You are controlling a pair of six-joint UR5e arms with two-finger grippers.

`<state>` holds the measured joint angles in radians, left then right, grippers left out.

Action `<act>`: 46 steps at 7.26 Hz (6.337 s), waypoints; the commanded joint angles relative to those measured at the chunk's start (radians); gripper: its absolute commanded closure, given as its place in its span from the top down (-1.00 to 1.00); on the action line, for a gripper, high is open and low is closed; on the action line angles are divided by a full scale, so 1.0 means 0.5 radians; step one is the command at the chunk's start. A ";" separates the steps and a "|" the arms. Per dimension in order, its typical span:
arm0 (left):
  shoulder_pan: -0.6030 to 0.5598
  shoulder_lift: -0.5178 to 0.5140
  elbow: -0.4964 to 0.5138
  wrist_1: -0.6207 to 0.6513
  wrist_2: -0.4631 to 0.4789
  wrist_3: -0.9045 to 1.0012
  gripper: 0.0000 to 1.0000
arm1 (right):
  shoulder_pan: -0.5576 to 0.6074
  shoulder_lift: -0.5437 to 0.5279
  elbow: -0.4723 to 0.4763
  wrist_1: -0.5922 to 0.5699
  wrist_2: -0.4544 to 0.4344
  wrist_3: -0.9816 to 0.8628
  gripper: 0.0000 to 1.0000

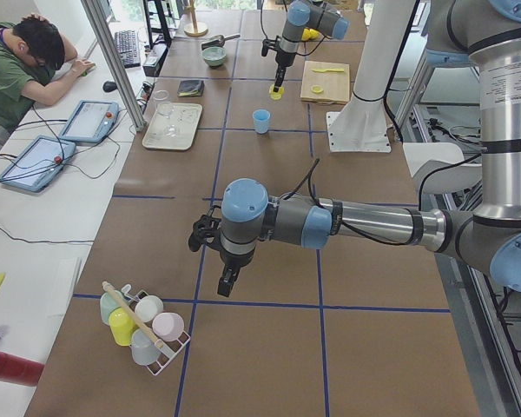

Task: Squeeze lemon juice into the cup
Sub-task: 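Carry the lemon slice with the right gripper over the blue paper cup, then lower the lemon slice into the cup and squeeze with the right gripper, then raise the right gripper from the cup and withdraw the right arm, then reach the left gripper to the standing steel muddler, then grasp the steel muddler with the left gripper and lift it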

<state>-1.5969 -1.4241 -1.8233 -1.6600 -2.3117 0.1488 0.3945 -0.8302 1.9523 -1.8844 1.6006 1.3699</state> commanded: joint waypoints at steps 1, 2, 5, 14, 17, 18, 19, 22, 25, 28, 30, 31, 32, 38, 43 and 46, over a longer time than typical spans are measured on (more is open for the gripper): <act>0.000 0.001 0.011 0.000 0.000 0.000 1.00 | 0.070 0.227 -0.360 0.108 0.005 -0.040 -1.00; 0.000 0.001 0.014 0.007 0.000 0.000 1.00 | 0.070 0.228 -0.464 0.212 0.005 -0.046 -1.00; 0.000 0.004 0.039 0.004 0.000 0.003 1.00 | 0.070 0.225 -0.539 0.222 0.008 -0.089 -0.96; 0.015 -0.008 0.042 -0.082 -0.006 0.003 1.00 | 0.216 0.203 -0.524 0.235 0.172 -0.447 1.00; 0.049 -0.048 0.048 -0.311 -0.006 -0.015 1.00 | 0.694 0.047 -0.518 0.238 0.644 -1.096 1.00; 0.049 -0.048 0.045 -0.470 -0.009 -0.018 1.00 | 0.924 -0.060 -0.518 0.235 0.886 -1.381 1.00; 0.049 -0.051 0.081 -0.678 -0.009 -0.012 1.00 | 1.142 -0.207 -0.514 0.235 1.065 -1.736 1.00; 0.049 -0.173 0.336 -1.349 -0.012 -0.104 1.00 | 1.658 -0.682 -0.499 0.234 1.259 -2.725 1.00; 0.260 -0.204 0.266 -1.350 -0.094 -0.414 1.00 | 2.118 -1.403 -0.493 0.583 1.256 -3.019 1.00; 0.671 -0.226 0.199 -1.334 -0.138 -1.040 1.00 | 2.349 -1.674 -0.569 0.609 1.434 -3.120 1.00; 0.846 -0.226 0.250 -1.328 0.103 -1.339 1.00 | 2.365 -1.684 -0.573 0.597 1.444 -3.120 1.00; 0.941 -0.256 0.287 -1.325 0.214 -1.638 0.82 | 2.365 -1.684 -0.576 0.590 1.444 -3.120 1.00; 1.027 -0.287 0.348 -1.313 0.266 -1.845 0.47 | 2.365 -1.687 -0.576 0.587 1.444 -3.120 1.00; 1.423 -0.404 0.520 -1.316 0.525 -2.159 0.37 | 2.365 -1.687 -0.576 0.587 1.432 -3.123 1.00; 1.497 -0.395 0.539 -1.313 0.659 -2.212 -0.45 | 2.365 -1.687 -0.622 0.606 1.431 -3.123 1.00; 1.494 -0.383 0.490 -1.313 0.660 -2.203 -1.00 | 2.365 -1.687 -0.622 0.603 1.431 -3.123 1.00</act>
<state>-0.8484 -1.6188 -1.5637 -2.3163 -1.9825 -0.9557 1.5769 -1.6736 1.6414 -1.5829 2.3163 -0.1918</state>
